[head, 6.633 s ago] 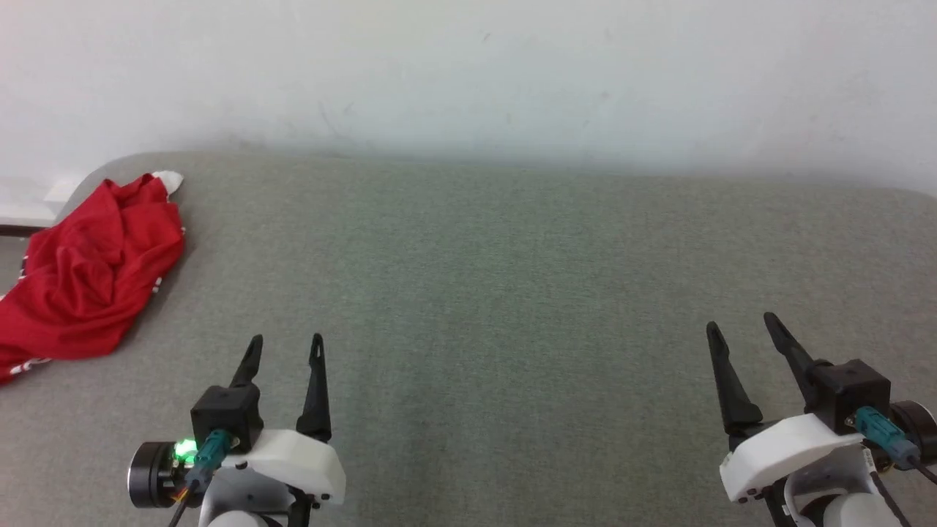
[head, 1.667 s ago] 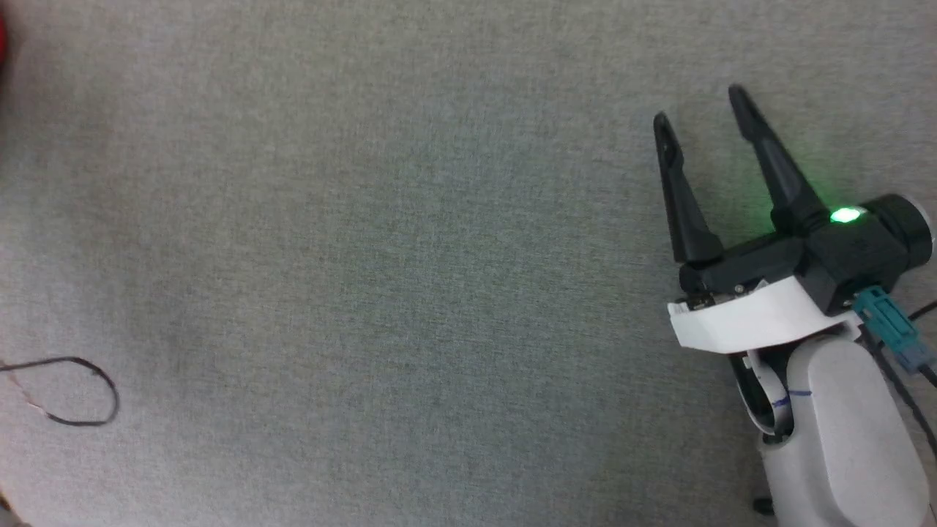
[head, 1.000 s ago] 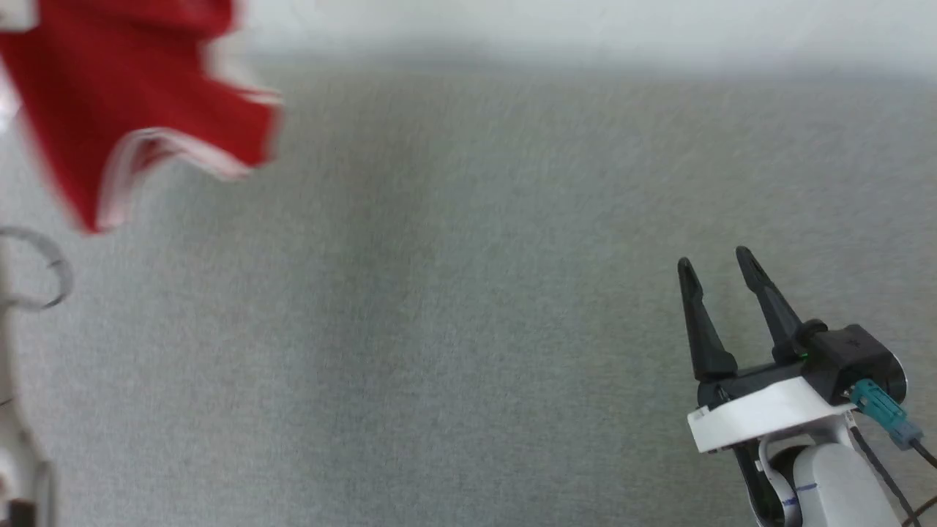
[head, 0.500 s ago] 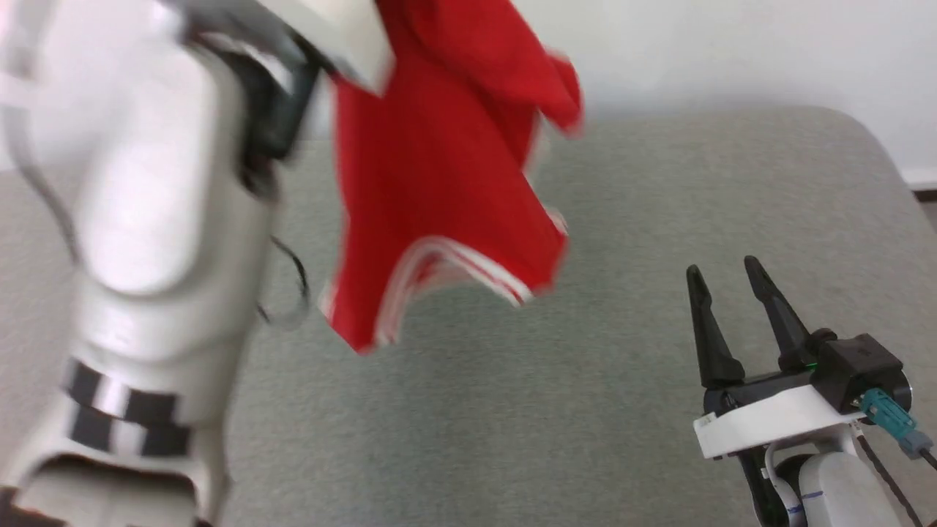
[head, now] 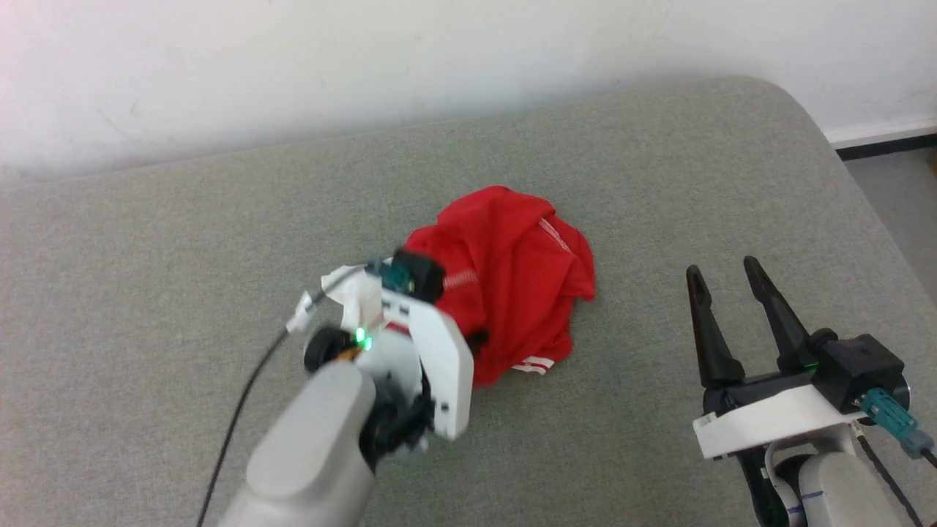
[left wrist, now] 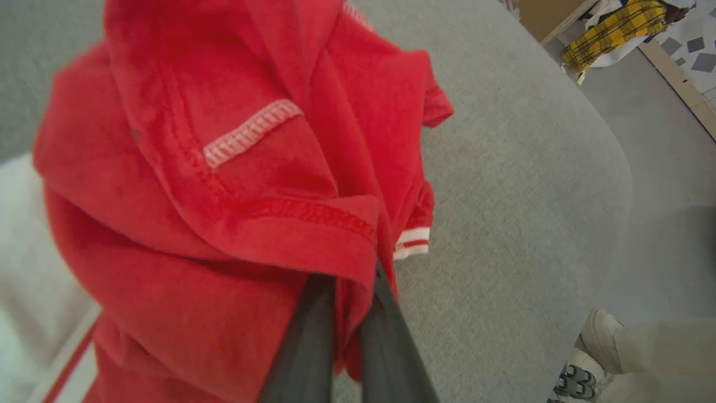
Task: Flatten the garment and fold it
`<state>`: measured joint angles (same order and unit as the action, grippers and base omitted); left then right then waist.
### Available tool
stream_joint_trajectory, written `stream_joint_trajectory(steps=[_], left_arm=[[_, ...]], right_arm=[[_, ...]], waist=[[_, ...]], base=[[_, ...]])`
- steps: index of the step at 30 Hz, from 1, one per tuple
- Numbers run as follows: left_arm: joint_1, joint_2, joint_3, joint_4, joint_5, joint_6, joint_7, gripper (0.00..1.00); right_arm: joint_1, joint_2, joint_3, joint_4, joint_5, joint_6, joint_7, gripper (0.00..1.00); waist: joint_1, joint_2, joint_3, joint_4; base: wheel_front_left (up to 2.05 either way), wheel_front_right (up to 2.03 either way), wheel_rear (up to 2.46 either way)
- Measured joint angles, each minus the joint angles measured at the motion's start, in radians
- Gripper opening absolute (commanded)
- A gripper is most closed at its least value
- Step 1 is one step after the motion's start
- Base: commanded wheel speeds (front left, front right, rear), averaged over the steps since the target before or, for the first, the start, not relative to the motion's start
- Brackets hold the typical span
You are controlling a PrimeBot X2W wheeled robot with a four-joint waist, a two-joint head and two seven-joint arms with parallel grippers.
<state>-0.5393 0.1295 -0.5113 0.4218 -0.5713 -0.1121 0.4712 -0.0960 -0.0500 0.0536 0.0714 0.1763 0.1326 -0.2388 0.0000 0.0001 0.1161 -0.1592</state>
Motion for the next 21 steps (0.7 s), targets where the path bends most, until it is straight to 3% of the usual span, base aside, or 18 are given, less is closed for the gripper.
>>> stream_joint_trajectory(steps=[4,5,6,14,21], left_arm=[[0.089,-0.004,-0.027,0.034,-0.011,0.021,0.048,0.00],[0.106,-0.005,-0.031,0.037,-0.016,0.025,0.054,0.22],[0.121,-0.006,-0.031,0.038,-0.021,0.034,0.056,1.00],[0.194,-0.004,0.032,-0.086,-0.028,0.108,-0.101,1.00],[0.283,0.072,0.131,-0.284,0.022,0.174,-0.314,1.00]], right_arm=[[0.000,0.000,-0.005,0.000,0.000,0.000,0.000,1.00],[0.000,0.000,-0.006,0.000,0.000,0.000,0.001,1.00],[0.000,0.000,-0.006,0.000,0.000,0.000,0.001,1.00],[0.006,0.000,-0.011,-0.001,0.000,0.000,0.002,1.00],[0.020,0.000,-0.014,-0.014,-0.007,0.000,0.011,1.00]], waist=[[-0.0001,0.0000,0.002,0.005],[0.0000,0.0000,0.002,0.008],[0.0000,0.0000,0.001,0.012],[0.0000,0.0000,-0.013,0.055],[-0.0001,0.0000,-0.034,0.098]], base=[[0.00,0.00,0.00],[0.00,0.00,0.00],[0.00,0.00,0.00],[0.00,0.00,0.00],[0.00,0.00,0.00]])
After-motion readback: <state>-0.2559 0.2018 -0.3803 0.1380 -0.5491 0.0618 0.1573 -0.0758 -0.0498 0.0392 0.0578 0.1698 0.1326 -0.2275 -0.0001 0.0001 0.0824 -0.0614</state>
